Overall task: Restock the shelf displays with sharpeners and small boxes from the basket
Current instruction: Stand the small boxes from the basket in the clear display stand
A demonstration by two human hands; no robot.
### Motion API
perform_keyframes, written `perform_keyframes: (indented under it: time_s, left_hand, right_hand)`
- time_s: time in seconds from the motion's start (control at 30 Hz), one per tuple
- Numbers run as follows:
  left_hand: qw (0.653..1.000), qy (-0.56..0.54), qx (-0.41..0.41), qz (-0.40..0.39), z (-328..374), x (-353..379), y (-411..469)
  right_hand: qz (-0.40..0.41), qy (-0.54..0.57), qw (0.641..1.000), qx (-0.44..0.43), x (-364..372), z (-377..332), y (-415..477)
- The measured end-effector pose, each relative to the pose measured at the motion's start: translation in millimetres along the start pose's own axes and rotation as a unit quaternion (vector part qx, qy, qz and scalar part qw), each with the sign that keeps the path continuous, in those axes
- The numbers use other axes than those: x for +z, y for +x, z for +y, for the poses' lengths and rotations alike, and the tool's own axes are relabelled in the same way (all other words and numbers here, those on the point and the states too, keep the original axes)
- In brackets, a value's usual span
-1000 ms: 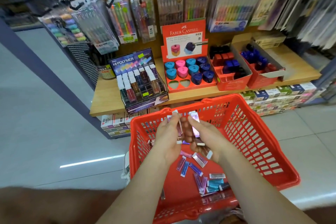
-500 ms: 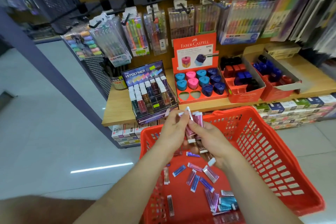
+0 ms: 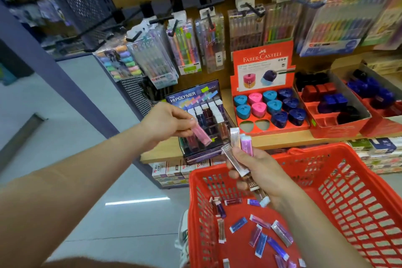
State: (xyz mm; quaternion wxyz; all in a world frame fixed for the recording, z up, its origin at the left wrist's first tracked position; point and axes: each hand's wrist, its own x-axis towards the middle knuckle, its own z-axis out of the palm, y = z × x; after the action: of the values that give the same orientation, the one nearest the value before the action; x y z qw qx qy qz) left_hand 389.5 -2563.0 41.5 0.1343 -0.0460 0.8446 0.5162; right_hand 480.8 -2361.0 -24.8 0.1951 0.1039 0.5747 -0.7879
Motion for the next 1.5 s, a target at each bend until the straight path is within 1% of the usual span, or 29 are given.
perform_keyframes:
  time_s: [0.1,0.17,0.3,0.43,0.53,0.6,0.7,0.77,0.8,0.83,0.87,0.9,0.93,0.97,1.0,1.03,1.07,1.1,1.13,1.23,1.33,1.4,1.43,1.5]
  left_hand:
    - [0.994,0.093,0.018,0.053,-13,-18,17]
    - [0.985,0.154,0.037,0.07,-24,-19,24]
    - [0.941,0.31,0.108,0.083,-38,-11,35]
    - [0.912,0.373,0.149,0.086,-44,-8,41]
    - [0.874,0.443,0.186,0.074,-51,-2,42]
    - [0.858,0.467,0.2,0.069,-53,2,42]
    - [0.824,0.516,0.228,0.052,-53,4,43]
    - [0.809,0.542,0.223,0.044,-52,7,42]
    - [0.807,0.548,0.214,0.048,-51,9,41]
    - [0.819,0.535,0.201,0.057,-48,11,39]
    - [0.857,0.479,0.179,0.062,-44,13,36]
    - [0.914,0.378,0.138,0.049,-36,16,32]
    - [0.964,0.253,0.077,0.011,-29,19,26]
    - [0.988,0.146,0.009,-0.051,-20,25,19]
    - [0.988,0.091,-0.04,-0.117,-15,30,12]
    - [0.981,0.074,-0.06,-0.169,-12,37,5]
    - [0.976,0.069,-0.058,-0.201,-12,43,-1]
    - [0.974,0.064,-0.047,-0.212,-13,49,-6]
    - [0.976,0.059,-0.035,-0.207,-15,54,-9]
    - [0.986,0.041,-0.022,-0.158,-18,63,-8]
    - [0.99,-0.025,-0.054,-0.126,-19,61,-2]
    - [0.989,-0.054,-0.068,-0.123,-17,55,1]
    - [0.99,-0.044,-0.058,-0.12,-16,51,2]
    - [0.993,0.028,-0.011,-0.116,-16,40,7]
  right_hand:
    - [0.018,-0.017,1.0,0.006,1,-4,10]
    - [0.028,-0.016,0.999,0.013,2,-7,17]
    - [0.037,0.004,0.999,0.008,2,-9,31]
    - [0.026,-0.025,0.999,0.025,5,-15,37]
    - [0.021,-0.046,0.998,0.044,5,-18,36]
    - [0.029,-0.035,0.998,0.053,5,-17,35]
    - [0.052,-0.006,0.997,0.059,7,-11,33]
    - [0.064,0.015,0.996,0.06,10,-8,31]
    - [0.067,0.026,0.996,0.056,11,-7,30]
    - [0.07,0.039,0.995,0.052,12,-7,29]
    - [0.074,0.055,0.995,0.047,14,-6,28]
    - [0.08,0.073,0.993,0.043,15,-4,28]
    - [0.088,0.09,0.991,0.039,16,-3,28]
    - [0.094,0.104,0.99,0.033,17,-1,29]
    - [0.094,0.113,0.989,0.024,18,0,30]
    - [0.09,0.115,0.989,0.014,20,1,30]
    - [0.087,0.113,0.99,0.008,21,2,29]
    - [0.087,0.109,0.99,0.006,22,2,29]
    - [0.087,0.108,0.99,0.008,22,1,28]
    - [0.09,0.121,0.988,0.012,22,0,25]
    - [0.114,0.108,0.987,0.014,16,2,27]
    - [0.101,0.094,0.99,0.006,10,3,29]
    - [0.086,0.079,0.993,-0.005,7,4,30]
    - [0.063,0.059,0.996,-0.022,2,5,31]
